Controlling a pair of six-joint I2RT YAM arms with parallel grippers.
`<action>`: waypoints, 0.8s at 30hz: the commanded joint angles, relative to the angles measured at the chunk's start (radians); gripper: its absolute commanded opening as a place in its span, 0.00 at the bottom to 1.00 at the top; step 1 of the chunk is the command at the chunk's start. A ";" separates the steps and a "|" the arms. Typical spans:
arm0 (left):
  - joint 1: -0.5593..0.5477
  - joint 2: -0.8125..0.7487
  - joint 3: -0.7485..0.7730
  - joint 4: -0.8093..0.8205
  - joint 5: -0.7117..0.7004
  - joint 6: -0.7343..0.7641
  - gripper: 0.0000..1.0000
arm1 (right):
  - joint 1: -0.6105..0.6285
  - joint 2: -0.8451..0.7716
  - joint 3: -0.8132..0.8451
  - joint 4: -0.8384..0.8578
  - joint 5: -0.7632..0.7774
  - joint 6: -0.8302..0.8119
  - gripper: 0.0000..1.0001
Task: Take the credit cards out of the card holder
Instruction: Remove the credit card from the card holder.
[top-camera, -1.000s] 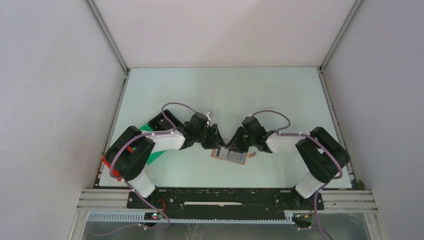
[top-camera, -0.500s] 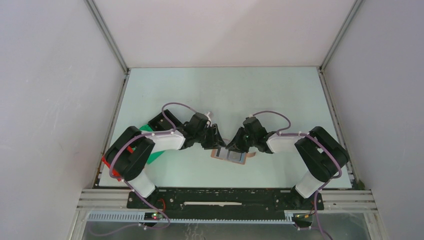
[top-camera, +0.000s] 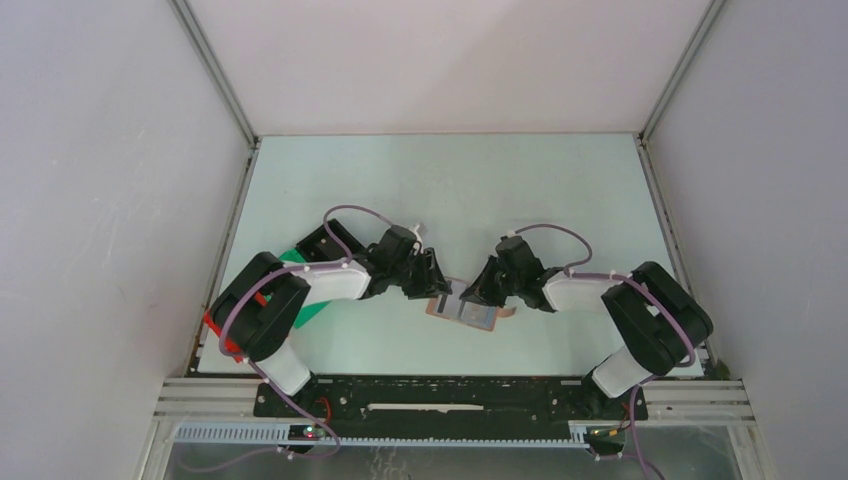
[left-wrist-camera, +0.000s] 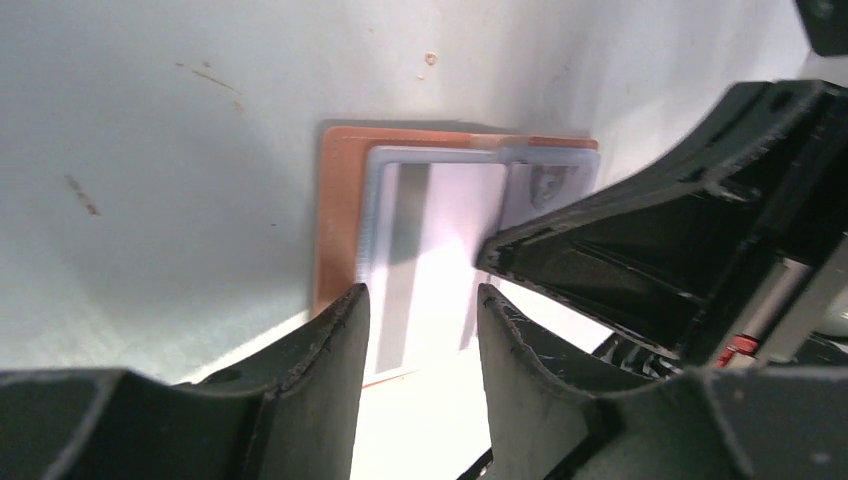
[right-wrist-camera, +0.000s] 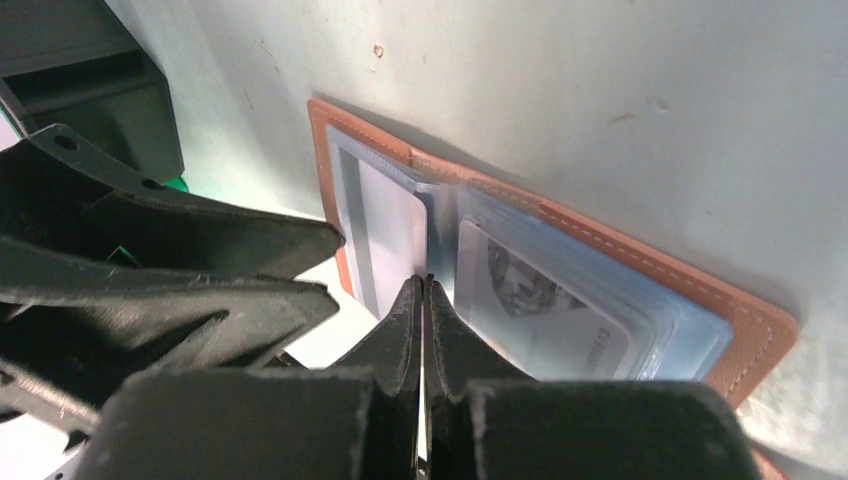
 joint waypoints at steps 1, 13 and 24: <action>0.019 0.014 -0.011 -0.026 -0.033 0.008 0.50 | -0.016 -0.073 -0.015 -0.097 0.060 -0.048 0.00; 0.024 0.060 -0.014 -0.009 -0.022 -0.001 0.49 | -0.032 -0.108 -0.070 -0.096 0.025 -0.052 0.00; 0.025 0.050 -0.012 -0.013 -0.019 0.003 0.49 | -0.091 -0.193 -0.194 0.029 -0.052 -0.100 0.00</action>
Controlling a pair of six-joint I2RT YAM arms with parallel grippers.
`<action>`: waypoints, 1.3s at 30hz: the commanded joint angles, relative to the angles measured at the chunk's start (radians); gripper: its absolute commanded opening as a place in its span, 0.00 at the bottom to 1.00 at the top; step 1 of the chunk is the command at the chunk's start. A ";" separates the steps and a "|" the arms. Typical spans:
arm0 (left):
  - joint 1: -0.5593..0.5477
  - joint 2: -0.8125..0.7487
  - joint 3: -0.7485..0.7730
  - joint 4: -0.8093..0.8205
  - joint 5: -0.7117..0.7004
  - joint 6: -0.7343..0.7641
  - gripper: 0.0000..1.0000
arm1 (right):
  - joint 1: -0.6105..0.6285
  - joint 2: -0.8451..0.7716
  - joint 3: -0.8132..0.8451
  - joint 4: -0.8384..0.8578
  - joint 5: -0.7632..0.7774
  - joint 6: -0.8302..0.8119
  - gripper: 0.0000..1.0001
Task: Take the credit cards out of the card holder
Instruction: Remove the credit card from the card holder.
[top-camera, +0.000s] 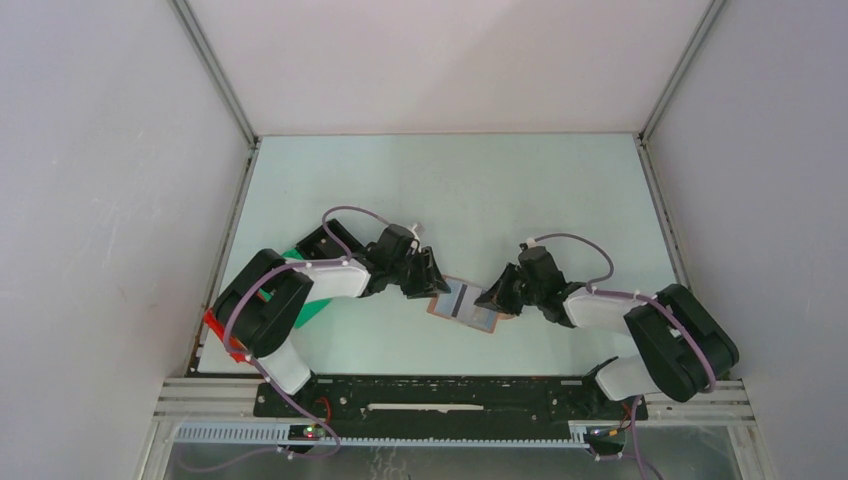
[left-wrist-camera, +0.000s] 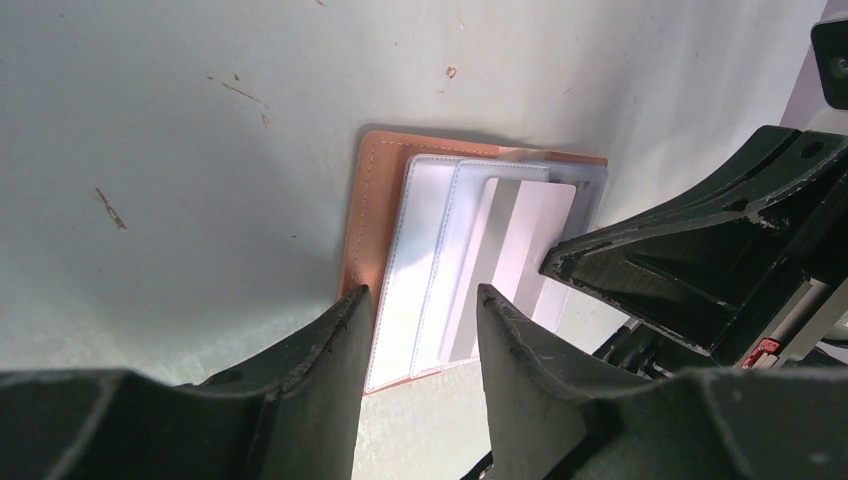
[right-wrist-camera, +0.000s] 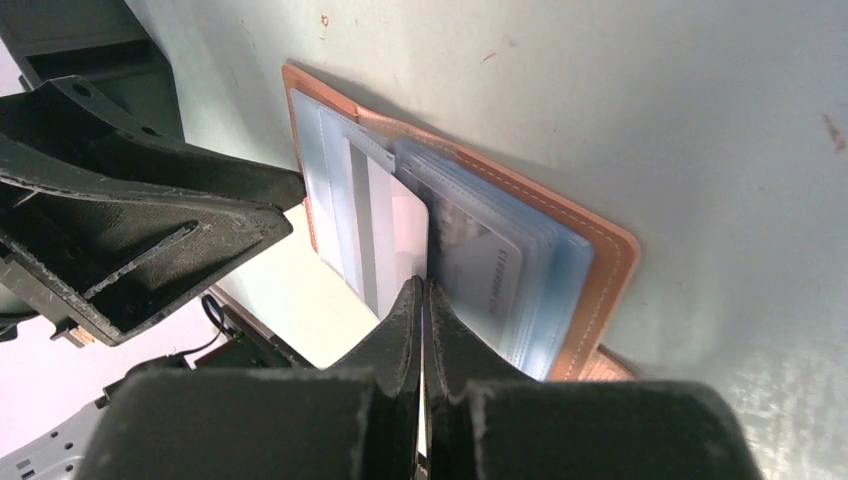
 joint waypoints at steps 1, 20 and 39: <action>0.003 0.027 -0.010 -0.025 -0.036 0.013 0.49 | -0.028 -0.034 -0.044 0.002 -0.032 -0.063 0.00; 0.008 -0.056 -0.002 -0.070 -0.055 0.029 0.50 | -0.142 -0.172 -0.132 0.016 -0.148 -0.127 0.00; 0.008 -0.143 0.088 -0.154 0.080 0.078 0.55 | -0.164 -0.353 -0.124 -0.002 -0.195 -0.154 0.00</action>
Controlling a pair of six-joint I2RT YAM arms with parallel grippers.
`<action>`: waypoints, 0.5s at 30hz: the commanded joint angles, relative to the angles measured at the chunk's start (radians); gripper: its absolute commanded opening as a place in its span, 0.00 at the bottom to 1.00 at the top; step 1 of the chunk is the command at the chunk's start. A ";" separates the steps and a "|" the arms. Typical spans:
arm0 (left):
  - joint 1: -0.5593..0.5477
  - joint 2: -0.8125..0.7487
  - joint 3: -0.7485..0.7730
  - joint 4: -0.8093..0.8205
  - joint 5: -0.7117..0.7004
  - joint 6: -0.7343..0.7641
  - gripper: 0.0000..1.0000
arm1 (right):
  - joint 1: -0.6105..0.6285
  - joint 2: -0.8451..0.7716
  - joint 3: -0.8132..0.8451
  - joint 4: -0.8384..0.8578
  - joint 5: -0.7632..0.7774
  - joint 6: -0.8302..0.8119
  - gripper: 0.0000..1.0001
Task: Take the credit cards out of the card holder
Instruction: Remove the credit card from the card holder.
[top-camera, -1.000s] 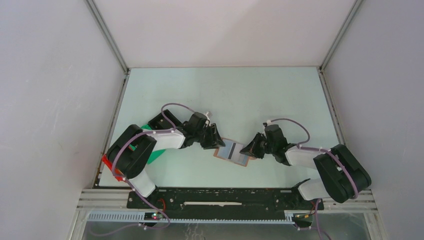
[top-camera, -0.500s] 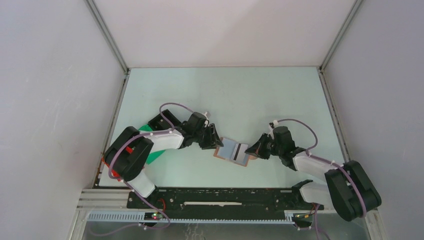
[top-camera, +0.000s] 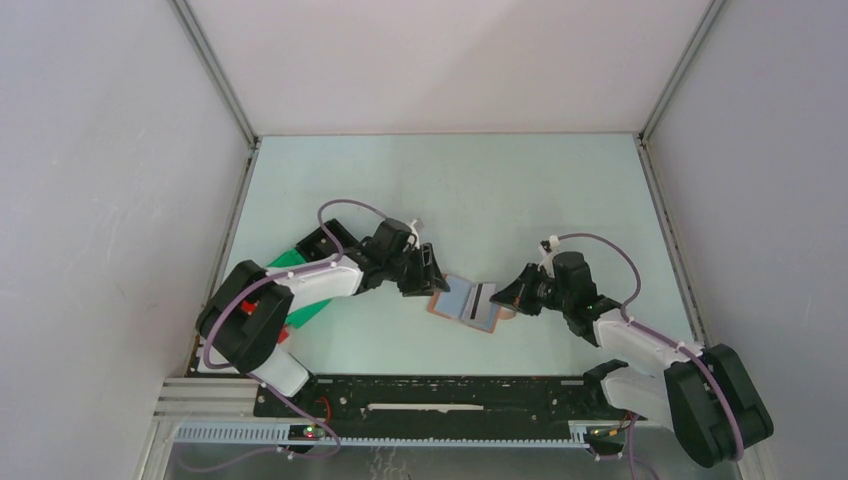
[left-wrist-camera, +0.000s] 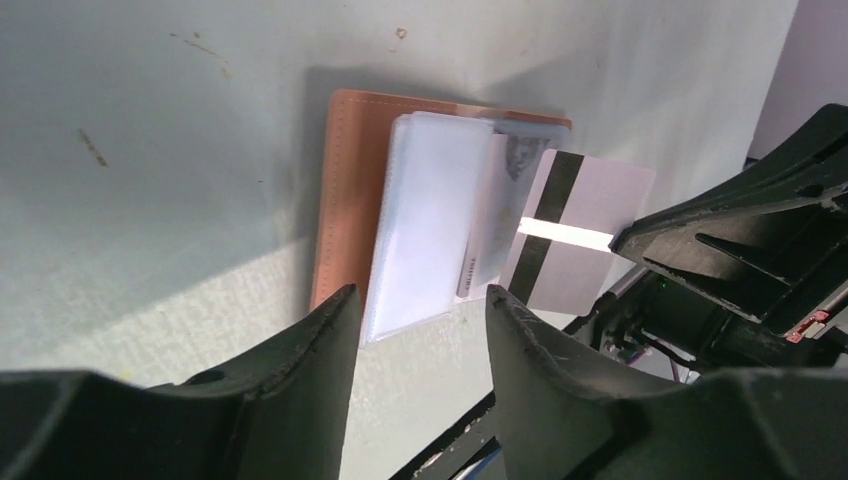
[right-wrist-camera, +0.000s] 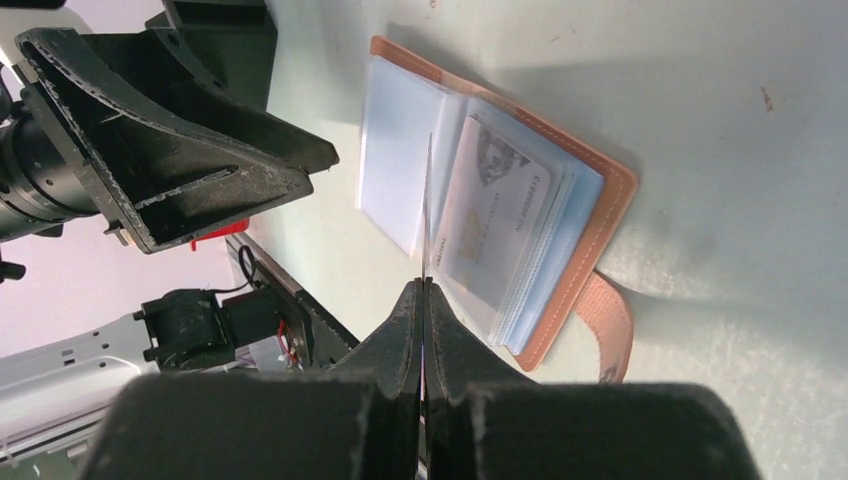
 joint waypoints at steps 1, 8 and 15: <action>0.004 -0.041 0.054 -0.002 0.075 0.044 0.58 | -0.006 -0.031 0.009 0.033 -0.022 -0.018 0.00; 0.013 -0.038 0.043 0.032 0.176 0.051 0.81 | -0.006 -0.033 0.005 0.105 -0.050 0.019 0.00; 0.018 -0.002 0.050 0.063 0.283 0.068 0.83 | -0.008 -0.002 0.006 0.217 -0.106 0.075 0.00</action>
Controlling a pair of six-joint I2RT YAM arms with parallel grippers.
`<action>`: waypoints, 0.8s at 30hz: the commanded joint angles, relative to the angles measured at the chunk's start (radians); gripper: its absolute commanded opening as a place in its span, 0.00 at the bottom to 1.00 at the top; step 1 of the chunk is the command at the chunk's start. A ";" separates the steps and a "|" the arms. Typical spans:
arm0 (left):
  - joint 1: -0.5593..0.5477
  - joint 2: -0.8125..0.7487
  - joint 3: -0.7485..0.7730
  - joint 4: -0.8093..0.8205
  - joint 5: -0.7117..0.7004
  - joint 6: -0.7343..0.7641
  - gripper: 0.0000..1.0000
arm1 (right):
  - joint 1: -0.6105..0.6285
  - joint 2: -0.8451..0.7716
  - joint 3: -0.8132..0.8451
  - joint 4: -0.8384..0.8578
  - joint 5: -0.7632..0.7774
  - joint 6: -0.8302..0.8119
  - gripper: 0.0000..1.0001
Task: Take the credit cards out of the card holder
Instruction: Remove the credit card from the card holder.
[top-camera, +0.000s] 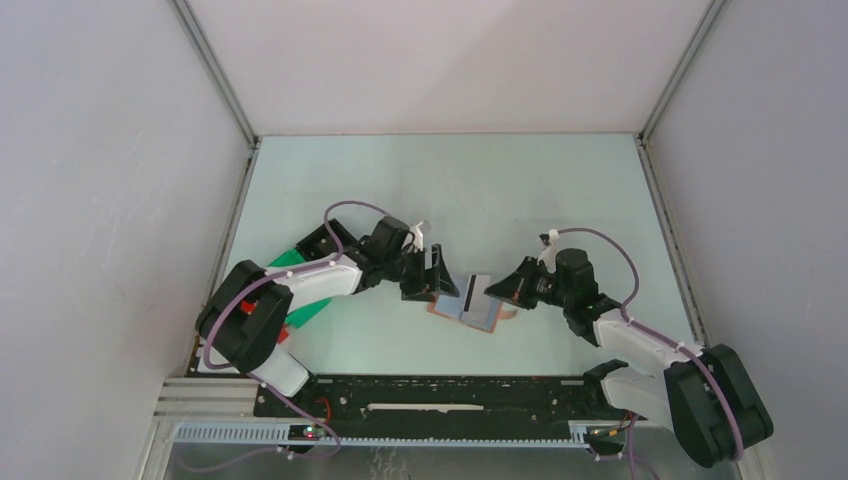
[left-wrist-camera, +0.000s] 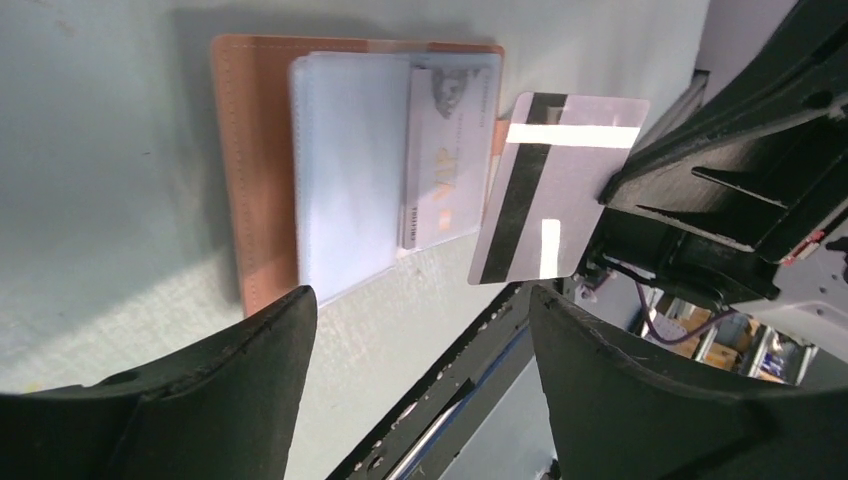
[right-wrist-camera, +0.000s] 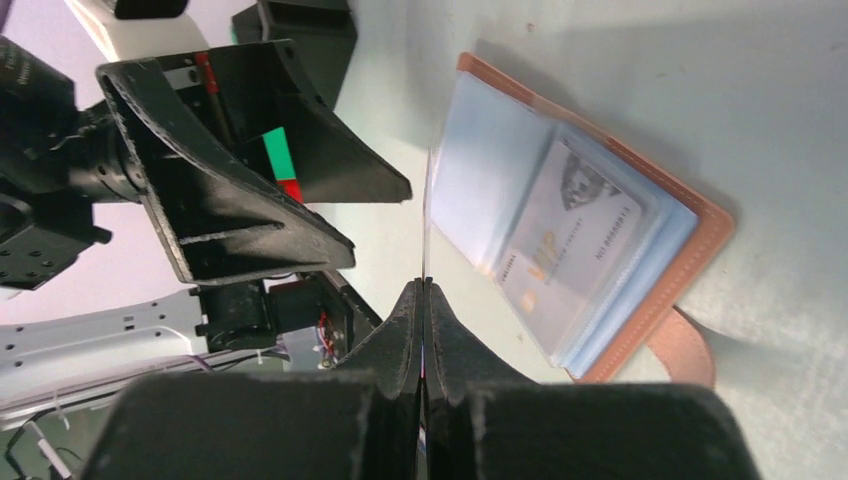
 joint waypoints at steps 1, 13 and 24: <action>0.005 -0.001 0.039 0.105 0.122 0.013 0.83 | -0.006 0.016 0.005 0.124 -0.050 0.045 0.00; 0.026 0.022 -0.031 0.363 0.268 -0.131 0.82 | -0.005 0.045 0.005 0.246 -0.113 0.118 0.00; 0.026 0.030 -0.046 0.438 0.294 -0.182 0.80 | 0.000 0.073 0.011 0.342 -0.160 0.161 0.00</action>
